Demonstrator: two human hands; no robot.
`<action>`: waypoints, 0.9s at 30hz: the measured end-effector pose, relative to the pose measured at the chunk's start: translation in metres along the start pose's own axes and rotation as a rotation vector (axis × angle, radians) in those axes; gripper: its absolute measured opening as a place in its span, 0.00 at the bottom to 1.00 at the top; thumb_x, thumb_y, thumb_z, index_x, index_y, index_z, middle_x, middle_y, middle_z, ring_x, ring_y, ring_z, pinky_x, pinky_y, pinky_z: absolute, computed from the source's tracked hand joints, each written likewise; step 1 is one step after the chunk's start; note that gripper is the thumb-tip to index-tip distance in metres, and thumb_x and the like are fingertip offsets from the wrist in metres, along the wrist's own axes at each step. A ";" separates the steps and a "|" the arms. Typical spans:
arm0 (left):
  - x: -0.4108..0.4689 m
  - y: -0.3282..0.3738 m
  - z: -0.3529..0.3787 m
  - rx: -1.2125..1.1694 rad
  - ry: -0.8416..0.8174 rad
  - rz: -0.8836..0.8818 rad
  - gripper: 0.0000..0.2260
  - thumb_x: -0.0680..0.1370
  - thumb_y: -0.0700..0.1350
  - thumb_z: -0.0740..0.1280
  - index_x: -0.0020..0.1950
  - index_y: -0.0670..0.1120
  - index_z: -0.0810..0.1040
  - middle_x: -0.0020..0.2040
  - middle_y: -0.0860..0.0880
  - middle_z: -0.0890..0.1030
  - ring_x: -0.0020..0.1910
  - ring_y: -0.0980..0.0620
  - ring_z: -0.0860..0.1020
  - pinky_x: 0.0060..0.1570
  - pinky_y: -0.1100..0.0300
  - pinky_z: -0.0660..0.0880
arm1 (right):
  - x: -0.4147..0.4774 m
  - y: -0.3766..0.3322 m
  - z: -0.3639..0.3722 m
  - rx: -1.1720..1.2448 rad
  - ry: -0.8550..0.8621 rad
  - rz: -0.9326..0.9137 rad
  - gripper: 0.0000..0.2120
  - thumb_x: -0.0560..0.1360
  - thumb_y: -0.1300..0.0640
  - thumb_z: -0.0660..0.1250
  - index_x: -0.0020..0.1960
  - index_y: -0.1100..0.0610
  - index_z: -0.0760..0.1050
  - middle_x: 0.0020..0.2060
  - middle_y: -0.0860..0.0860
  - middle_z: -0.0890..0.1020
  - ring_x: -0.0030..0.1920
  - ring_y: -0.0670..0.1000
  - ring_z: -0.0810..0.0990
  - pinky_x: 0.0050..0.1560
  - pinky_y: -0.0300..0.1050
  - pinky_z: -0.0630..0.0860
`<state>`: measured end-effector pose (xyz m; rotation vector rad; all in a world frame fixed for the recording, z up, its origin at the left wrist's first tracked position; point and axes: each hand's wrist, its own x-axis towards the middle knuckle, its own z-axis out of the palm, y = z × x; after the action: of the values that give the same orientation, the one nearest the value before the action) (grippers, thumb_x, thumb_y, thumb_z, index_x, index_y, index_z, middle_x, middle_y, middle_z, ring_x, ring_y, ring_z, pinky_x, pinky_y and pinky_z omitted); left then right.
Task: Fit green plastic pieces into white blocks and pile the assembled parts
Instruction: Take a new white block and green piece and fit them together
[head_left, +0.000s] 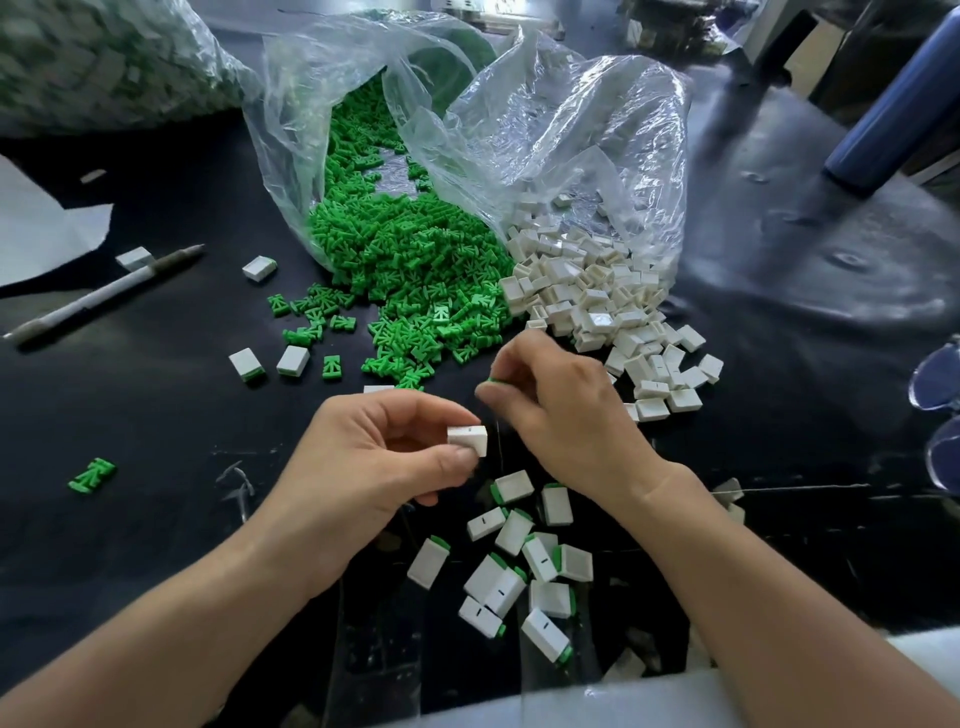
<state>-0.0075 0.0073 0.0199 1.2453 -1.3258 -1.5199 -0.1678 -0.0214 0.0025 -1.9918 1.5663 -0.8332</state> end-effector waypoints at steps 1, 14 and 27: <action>0.000 0.000 0.000 0.000 0.003 0.005 0.06 0.64 0.35 0.73 0.37 0.44 0.83 0.31 0.47 0.82 0.29 0.56 0.79 0.27 0.67 0.73 | -0.001 -0.001 -0.002 0.074 0.018 0.021 0.08 0.73 0.56 0.68 0.41 0.52 0.69 0.31 0.43 0.73 0.33 0.42 0.72 0.37 0.34 0.68; 0.004 -0.004 -0.001 -0.079 0.102 0.068 0.08 0.64 0.39 0.71 0.37 0.52 0.84 0.37 0.44 0.81 0.36 0.51 0.81 0.33 0.65 0.77 | -0.012 -0.014 -0.011 0.547 -0.113 -0.014 0.12 0.73 0.66 0.67 0.43 0.49 0.75 0.38 0.53 0.82 0.36 0.46 0.80 0.39 0.35 0.75; 0.002 -0.002 0.000 -0.050 0.066 0.054 0.04 0.63 0.42 0.70 0.36 0.49 0.83 0.36 0.43 0.83 0.31 0.53 0.82 0.28 0.66 0.76 | -0.014 -0.013 -0.012 0.536 -0.072 -0.062 0.12 0.71 0.64 0.70 0.42 0.46 0.78 0.33 0.45 0.81 0.35 0.45 0.79 0.38 0.36 0.75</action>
<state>-0.0083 0.0060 0.0179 1.2082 -1.2611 -1.4536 -0.1694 -0.0047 0.0171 -1.6602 1.0945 -1.0602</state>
